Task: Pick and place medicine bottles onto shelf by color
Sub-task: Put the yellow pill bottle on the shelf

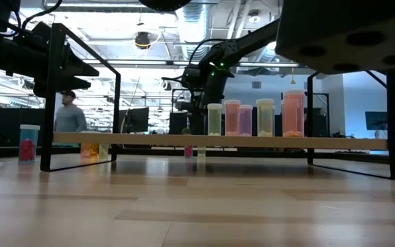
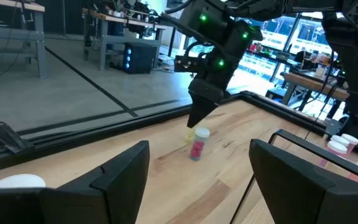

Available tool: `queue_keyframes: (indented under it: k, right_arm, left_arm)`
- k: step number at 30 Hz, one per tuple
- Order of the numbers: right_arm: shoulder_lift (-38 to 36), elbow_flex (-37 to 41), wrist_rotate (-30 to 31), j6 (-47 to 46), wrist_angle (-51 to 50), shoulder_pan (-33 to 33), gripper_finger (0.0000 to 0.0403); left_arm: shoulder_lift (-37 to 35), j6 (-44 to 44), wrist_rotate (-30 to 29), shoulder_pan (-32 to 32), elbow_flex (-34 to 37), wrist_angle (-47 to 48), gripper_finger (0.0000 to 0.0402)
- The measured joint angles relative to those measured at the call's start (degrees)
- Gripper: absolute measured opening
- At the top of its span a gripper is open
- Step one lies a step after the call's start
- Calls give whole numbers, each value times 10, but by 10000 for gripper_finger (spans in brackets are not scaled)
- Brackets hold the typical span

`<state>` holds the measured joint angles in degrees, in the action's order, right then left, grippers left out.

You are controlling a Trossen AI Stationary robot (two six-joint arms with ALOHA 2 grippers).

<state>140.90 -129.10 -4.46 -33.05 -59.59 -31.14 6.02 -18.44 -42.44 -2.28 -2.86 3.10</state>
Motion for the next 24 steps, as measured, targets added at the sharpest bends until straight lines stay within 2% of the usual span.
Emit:
queue_keyframes:
  k: [10,24]
  right_arm:
    - [0,0,1,7,-12,5,223]
    - [0,0,17,1,-14,8,153]
  left_arm:
    - [0,0,0,0,0,0,265]
    - [0,0,0,0,0,0,265]
